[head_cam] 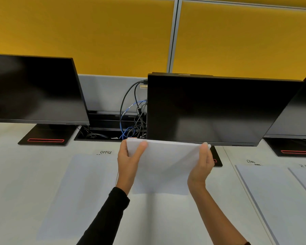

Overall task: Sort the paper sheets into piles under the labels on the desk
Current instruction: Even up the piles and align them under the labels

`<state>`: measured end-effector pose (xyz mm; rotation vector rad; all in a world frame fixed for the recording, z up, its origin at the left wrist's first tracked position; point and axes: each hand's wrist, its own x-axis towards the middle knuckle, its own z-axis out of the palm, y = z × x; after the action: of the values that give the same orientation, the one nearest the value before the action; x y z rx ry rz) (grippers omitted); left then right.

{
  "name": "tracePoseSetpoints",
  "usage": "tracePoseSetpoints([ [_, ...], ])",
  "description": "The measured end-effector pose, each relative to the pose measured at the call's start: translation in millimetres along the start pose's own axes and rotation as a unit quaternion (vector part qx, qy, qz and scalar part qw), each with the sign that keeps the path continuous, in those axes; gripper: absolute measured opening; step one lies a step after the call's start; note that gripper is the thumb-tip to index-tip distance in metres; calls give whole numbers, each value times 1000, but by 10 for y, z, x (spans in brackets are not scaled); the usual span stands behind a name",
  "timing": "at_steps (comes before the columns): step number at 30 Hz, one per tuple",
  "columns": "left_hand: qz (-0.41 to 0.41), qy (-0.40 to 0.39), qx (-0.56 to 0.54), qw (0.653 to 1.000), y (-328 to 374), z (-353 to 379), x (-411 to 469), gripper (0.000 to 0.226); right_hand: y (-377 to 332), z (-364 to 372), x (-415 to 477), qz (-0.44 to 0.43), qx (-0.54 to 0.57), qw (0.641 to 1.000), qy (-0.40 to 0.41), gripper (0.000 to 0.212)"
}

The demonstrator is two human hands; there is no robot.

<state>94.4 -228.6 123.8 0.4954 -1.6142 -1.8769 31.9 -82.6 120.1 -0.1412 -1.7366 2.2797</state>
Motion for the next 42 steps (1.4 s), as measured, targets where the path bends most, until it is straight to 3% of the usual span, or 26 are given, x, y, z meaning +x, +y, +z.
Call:
tracePoseSetpoints([
  [4,-13,79,-23,997,69,200,21,17,-52,48,28,17,-13,1000,13,39],
  [9,-44,139,-24,989,67,298,79,9,-57,85,46,36,-9,999,27,26],
  [11,-41,137,-31,989,47,291,58,11,-43,91,43,41,-7,999,32,26],
  [13,-33,87,-47,995,48,251,29,10,-11,87,53,42,-9,999,33,24],
  [15,-2,3,-4,1000,11,170,24,39,22,71,64,42,-14,999,26,20],
  [17,25,-30,88,995,-37,107,48,61,59,44,82,40,-19,999,28,16],
  [22,53,52,72,995,62,185,36,40,-109,92,83,11,-28,999,43,19],
  [27,113,64,49,990,209,216,-40,33,-359,44,-11,-53,-19,997,61,23],
  [32,-28,13,62,998,-89,16,-100,24,-50,-20,-190,26,-47,999,0,2],
  [34,-62,-6,54,997,-130,22,-106,22,-5,-11,-188,26,-64,997,-28,9],
  [37,-69,-5,44,997,-108,58,-86,20,-28,-4,-148,6,-65,997,-38,9],
  [39,-71,-6,42,997,-82,41,-66,20,-45,7,-123,-34,-67,996,-41,21],
  [42,-78,-19,48,996,-127,-30,-30,21,-112,15,-109,-218,-144,965,-10,52],
])
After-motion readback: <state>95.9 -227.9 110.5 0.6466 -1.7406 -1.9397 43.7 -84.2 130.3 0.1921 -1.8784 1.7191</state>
